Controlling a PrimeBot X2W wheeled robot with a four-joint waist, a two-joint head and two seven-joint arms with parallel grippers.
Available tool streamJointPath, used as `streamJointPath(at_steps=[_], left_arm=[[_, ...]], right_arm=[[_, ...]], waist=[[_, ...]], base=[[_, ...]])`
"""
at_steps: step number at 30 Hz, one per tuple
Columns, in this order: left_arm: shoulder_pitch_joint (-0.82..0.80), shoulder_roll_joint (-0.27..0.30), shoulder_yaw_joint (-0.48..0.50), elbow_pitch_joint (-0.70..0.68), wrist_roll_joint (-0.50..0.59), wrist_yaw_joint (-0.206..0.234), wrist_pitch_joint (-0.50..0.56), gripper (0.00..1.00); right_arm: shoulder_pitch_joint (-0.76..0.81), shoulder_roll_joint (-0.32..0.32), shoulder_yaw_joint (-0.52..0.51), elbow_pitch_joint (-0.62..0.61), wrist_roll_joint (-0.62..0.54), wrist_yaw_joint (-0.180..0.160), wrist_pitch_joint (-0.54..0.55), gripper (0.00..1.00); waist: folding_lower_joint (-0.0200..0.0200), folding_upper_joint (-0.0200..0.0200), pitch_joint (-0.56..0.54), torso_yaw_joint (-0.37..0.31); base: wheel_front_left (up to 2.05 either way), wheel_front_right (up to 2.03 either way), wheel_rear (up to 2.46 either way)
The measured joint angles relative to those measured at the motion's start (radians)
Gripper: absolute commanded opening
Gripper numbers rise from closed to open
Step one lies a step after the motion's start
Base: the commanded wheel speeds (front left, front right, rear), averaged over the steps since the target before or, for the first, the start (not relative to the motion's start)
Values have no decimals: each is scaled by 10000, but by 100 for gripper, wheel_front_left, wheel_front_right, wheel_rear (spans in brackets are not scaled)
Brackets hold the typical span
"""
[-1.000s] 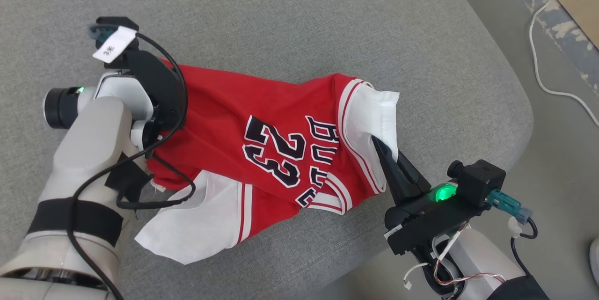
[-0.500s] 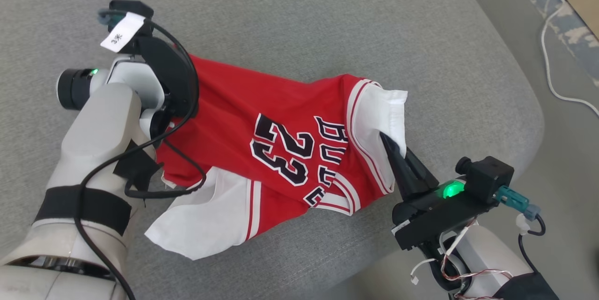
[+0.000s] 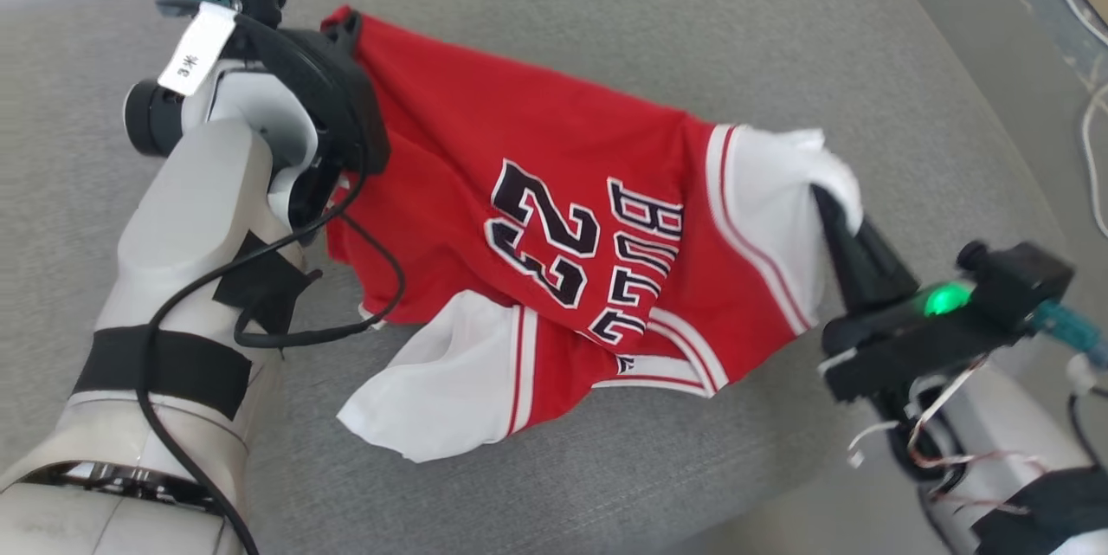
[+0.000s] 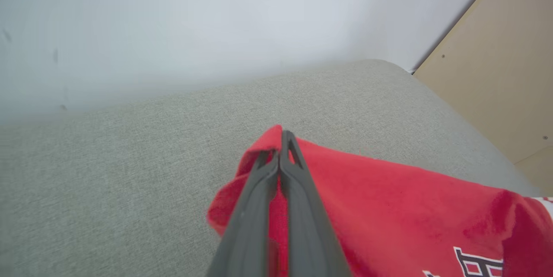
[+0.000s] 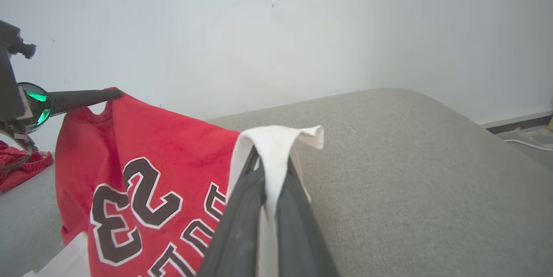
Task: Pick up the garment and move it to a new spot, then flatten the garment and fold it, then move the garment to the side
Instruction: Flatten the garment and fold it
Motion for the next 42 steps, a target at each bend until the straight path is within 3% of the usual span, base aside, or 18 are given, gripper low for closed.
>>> streamJointPath(at_steps=[7,20,23,29,36,42], left_arm=[[187,171,-602,-1806,-1618,2,115,0],[1418,1666,-754,-5998,-4646,2,245,0],[2778,2150,-1032,-6964,-4652,2,291,0],[6208,2905,-1281,-8009,-4813,2,169,0],[8897,2836,-1198,-7904,-4982,2,-627,0],[9256,2566,-1210,-7396,-4614,380,-1313,0]], right_arm=[[-886,-961,-621,-696,-199,2,-2,0],[-3482,-2326,-938,-1590,-238,2,-36,0],[-2995,-2522,-754,-1950,25,2,-42,0],[-48,-2539,-151,-2031,537,6,-31,0],[1884,-2054,790,-1028,771,6,-29,0],[2116,-1628,1442,-640,821,6,-29,0]], waist=[[0,0,-553,617],[-1,-2,-1756,1855],[-1,-1,-1971,2090],[-1,-1,-2200,2475],[-2,-1,-2054,2513],[0,-1,-1665,2456]], base=[[0,0,0],[0,0,0],[0,0,0],[0,0,0],[0,0,0],[0,0,0]])
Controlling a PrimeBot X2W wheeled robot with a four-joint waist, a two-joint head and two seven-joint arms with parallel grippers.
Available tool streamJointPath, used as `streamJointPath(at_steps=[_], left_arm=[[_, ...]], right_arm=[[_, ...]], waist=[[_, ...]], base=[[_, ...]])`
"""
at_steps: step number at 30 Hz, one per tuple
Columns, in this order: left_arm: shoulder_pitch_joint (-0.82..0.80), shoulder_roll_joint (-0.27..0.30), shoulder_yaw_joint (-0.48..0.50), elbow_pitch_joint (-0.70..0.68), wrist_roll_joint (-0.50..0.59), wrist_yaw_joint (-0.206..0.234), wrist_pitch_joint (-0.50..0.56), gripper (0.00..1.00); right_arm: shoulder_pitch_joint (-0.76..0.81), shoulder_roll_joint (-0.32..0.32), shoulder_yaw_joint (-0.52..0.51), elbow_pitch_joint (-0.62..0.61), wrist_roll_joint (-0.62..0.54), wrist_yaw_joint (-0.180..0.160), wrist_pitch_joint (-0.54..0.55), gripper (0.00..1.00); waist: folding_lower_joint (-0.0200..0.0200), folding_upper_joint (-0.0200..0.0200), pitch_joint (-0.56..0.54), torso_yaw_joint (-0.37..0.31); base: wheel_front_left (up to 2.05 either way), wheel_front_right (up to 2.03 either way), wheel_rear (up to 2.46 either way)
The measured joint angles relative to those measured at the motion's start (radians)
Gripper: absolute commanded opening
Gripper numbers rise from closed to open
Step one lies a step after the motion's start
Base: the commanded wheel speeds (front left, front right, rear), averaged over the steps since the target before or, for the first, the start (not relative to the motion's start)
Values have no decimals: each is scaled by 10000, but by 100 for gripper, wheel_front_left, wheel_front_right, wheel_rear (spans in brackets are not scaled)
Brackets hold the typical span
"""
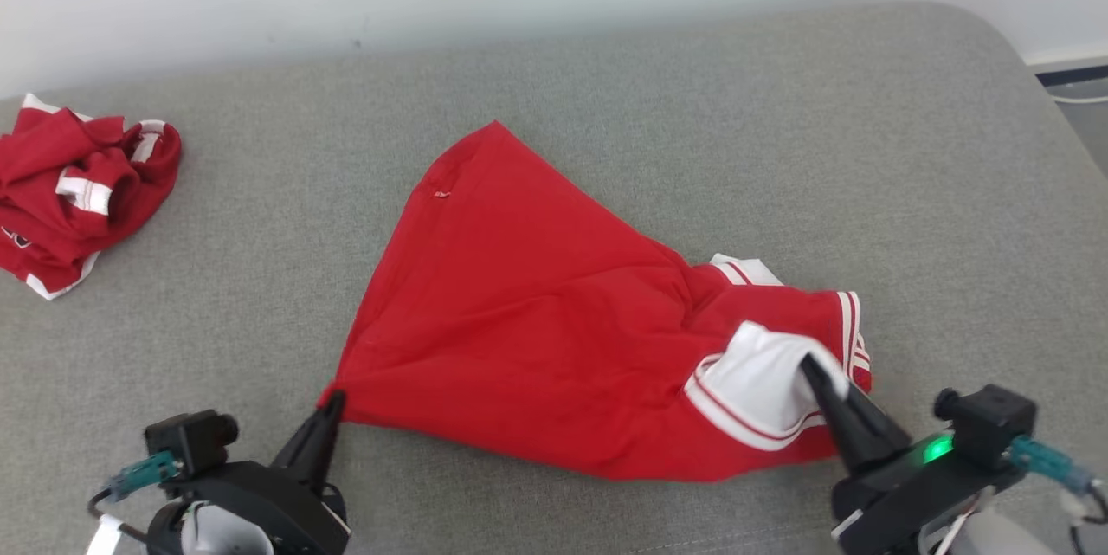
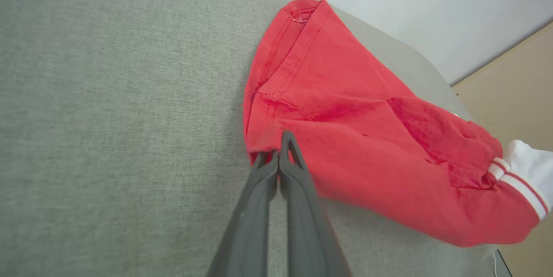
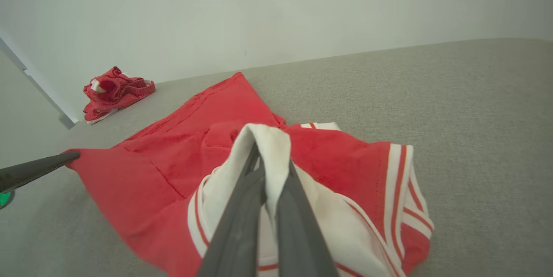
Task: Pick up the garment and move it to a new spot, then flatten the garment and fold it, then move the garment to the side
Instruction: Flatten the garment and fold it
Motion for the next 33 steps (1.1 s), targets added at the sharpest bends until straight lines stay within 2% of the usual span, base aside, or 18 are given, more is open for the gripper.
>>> streamJointPath(at_steps=[6,8,18,26,33], left_arm=[[-18,-228,146,255,4,102,-543,0],[-20,-240,165,293,19,109,-704,0],[-281,-268,339,23,46,-40,-1281,0],[-1756,571,698,-579,188,-198,-1331,0],[-2002,874,976,-1519,290,-207,-1519,0]], right_arm=[[-264,52,1563,-73,155,0,2,0],[-397,58,1668,-12,159,0,0,0],[-965,29,600,382,558,0,0,0],[-3217,-546,-75,146,579,0,0,0],[-3645,-742,-1032,-518,782,6,0,0]], waist=[[0,1,269,45],[0,1,298,70],[0,1,256,110],[1,2,92,-29],[1,1,-18,-83]], base=[[0,0,0],[0,0,0],[0,0,0],[0,0,0],[0,0,0]])
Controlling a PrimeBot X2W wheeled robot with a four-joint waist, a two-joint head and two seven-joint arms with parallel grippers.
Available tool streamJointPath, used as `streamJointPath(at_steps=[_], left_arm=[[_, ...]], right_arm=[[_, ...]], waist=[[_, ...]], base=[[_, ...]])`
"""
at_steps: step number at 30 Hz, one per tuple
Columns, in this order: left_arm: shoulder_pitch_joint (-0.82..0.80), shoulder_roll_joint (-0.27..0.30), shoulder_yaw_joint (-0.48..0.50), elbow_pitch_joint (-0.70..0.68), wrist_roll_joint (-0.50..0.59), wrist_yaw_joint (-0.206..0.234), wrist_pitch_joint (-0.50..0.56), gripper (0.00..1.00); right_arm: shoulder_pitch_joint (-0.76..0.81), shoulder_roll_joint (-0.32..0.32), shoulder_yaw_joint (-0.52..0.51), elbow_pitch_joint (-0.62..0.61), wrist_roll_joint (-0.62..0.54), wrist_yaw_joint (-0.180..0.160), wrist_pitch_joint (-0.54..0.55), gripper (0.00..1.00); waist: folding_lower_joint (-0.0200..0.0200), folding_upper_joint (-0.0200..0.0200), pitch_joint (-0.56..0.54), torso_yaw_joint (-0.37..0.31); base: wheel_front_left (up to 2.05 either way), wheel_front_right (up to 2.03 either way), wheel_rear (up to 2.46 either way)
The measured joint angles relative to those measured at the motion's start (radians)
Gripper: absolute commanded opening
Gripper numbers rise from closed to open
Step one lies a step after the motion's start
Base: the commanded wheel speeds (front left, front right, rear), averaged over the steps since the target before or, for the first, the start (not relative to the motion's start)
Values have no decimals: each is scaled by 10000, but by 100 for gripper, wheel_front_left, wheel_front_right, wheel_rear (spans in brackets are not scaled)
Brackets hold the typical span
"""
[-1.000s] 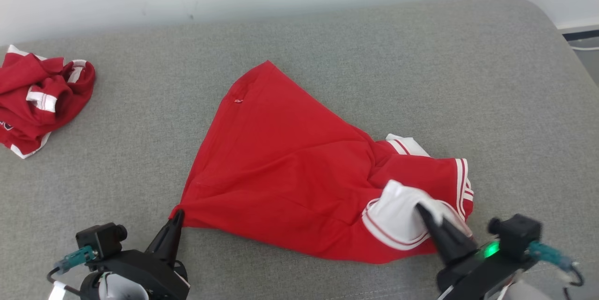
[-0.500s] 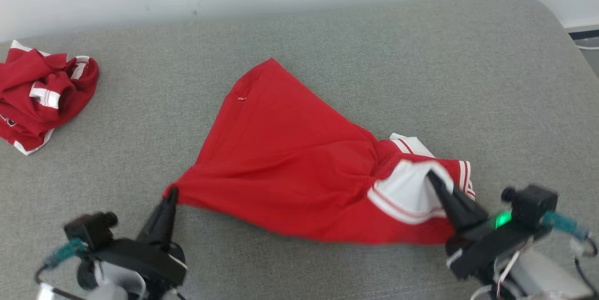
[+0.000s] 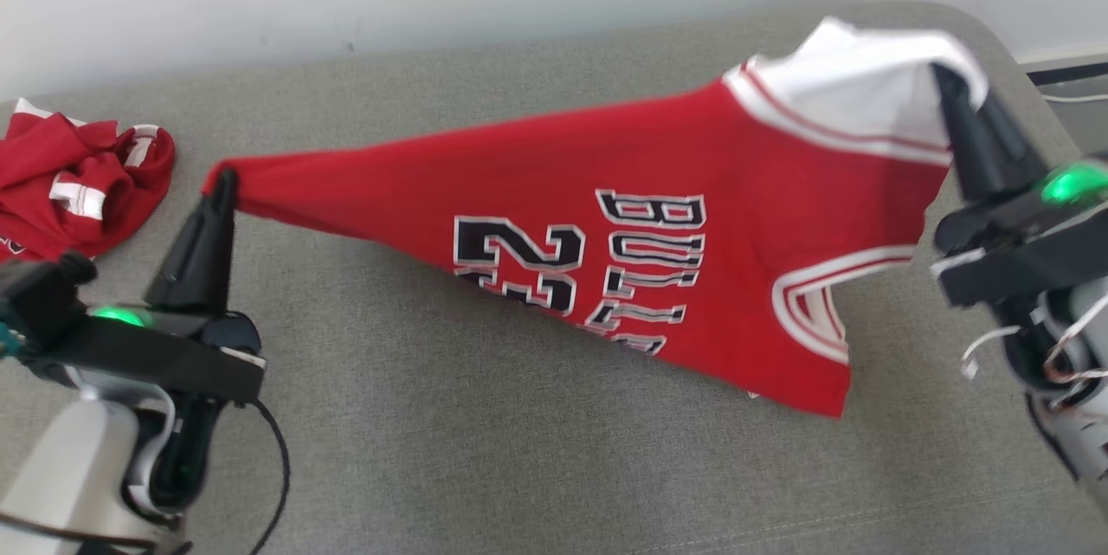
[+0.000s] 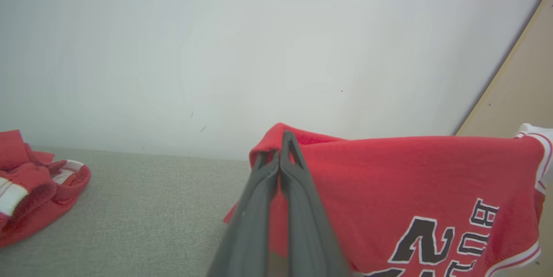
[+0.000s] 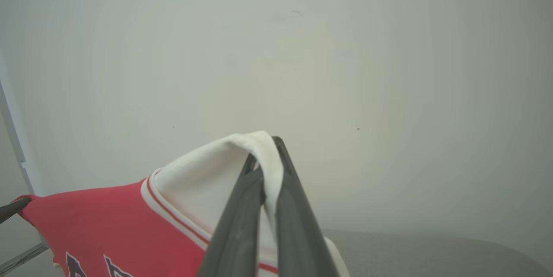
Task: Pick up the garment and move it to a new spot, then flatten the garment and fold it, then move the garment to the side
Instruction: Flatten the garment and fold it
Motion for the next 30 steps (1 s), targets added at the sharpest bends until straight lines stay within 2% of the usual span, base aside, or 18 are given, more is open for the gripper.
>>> streamJointPath(at_steps=[10,16,18,22,25,30], left_arm=[[-84,696,337,-2685,568,4,-238,0],[1204,1106,754,-4694,282,332,-25,0],[1629,1235,828,-4966,119,472,230,0],[2337,1626,836,-5085,-318,802,1030,0],[2397,1643,612,-4665,-700,874,1622,0],[1120,1601,-153,-3221,-1057,796,2890,0]], right_arm=[[-308,-790,-1304,-2257,-176,0,-4,0],[505,-1250,-2472,-3923,-40,0,-13,0],[887,-1400,-2625,-4038,144,2,-13,0],[1844,-1567,-2234,-4096,487,2,-4,0],[2135,-1542,-1684,-3764,807,2,174,0],[1353,-1402,-589,-2594,1360,2,721,0]], waist=[[0,0,-466,18],[-1,-1,-779,96],[-1,-1,-824,127],[-2,-1,-744,146],[-1,-1,-550,121],[0,0,-51,61]], base=[[0,0,0],[0,0,0],[0,0,0],[0,0,0],[0,0,0],[0,0,0]])
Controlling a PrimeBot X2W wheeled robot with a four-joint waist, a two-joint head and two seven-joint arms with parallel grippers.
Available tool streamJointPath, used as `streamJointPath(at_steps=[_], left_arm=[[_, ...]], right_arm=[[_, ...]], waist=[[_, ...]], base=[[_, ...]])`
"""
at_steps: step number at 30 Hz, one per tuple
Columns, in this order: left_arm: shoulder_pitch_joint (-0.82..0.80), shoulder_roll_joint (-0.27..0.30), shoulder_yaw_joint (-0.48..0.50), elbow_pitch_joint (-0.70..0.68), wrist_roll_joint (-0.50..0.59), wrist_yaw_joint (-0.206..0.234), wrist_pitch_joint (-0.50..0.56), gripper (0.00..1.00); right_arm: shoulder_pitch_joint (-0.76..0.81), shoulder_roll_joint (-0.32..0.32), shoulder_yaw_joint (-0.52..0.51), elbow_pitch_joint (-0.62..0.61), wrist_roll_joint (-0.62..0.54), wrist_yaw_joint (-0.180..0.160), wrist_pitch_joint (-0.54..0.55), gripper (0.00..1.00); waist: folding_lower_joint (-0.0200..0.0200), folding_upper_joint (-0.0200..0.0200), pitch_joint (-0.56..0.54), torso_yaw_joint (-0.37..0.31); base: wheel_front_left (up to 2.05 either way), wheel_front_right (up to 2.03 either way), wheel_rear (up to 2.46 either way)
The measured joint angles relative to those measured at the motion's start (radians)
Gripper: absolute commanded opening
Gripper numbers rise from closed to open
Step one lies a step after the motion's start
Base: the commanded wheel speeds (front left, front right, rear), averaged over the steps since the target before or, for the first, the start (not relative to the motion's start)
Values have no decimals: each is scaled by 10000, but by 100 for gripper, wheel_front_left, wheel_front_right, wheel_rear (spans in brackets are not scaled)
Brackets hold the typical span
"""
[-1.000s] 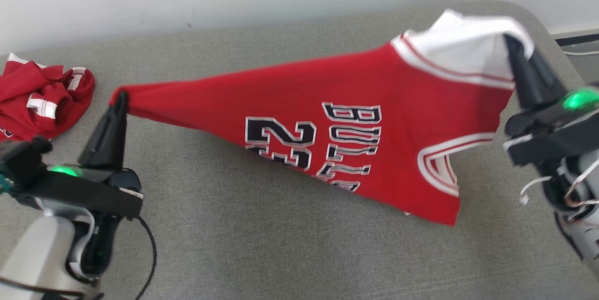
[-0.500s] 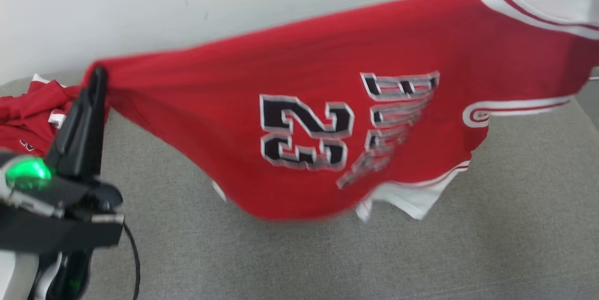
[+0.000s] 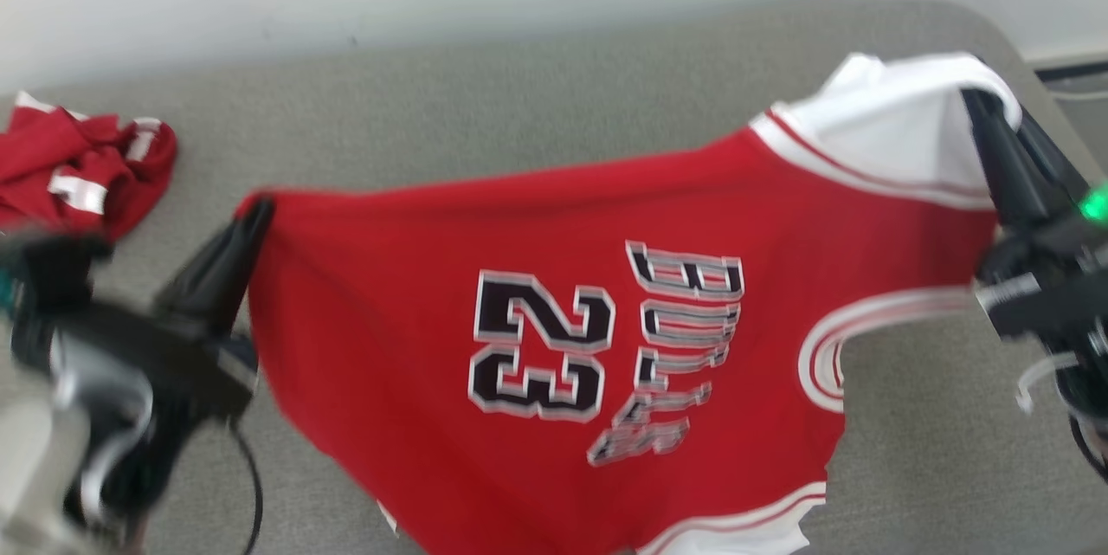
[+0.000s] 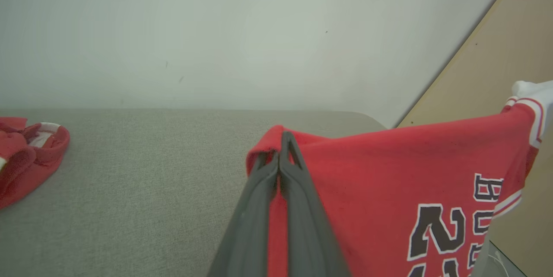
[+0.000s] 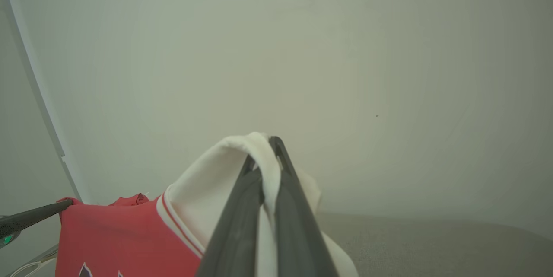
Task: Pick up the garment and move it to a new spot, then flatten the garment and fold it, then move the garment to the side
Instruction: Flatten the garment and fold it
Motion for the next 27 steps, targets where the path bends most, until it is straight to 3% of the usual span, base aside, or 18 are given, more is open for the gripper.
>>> streamJointPath(at_steps=[3,6,11,14,19,27], left_arm=[[-1881,-222,-558,1254,-36,-173,871,0],[-4845,-721,-570,3262,6,-134,1549,0],[-8718,-928,550,4567,284,36,1129,0],[-9973,-991,706,5009,328,-364,742,0],[-8510,-1415,17,6025,286,-878,401,0],[-4335,-1546,-876,5965,56,-894,-205,0]], right_arm=[[-1506,261,771,1118,148,-2,539,0],[-4345,978,1216,2955,322,-2,1220,0],[-8127,1942,531,4364,341,-2,1120,0],[-9178,1898,407,4282,290,0,679,0],[-8062,1409,1473,4090,493,0,313,0],[-4158,1106,2437,3097,1122,0,-313,0]], waist=[[2,0,368,-52],[3,1,894,-158],[4,1,1576,-369],[1,-1,1983,-502],[6,3,2390,-600],[0,1,2029,-466]], base=[[0,0,0],[0,0,0],[0,0,0],[0,0,0],[0,0,0],[0,0,0]])
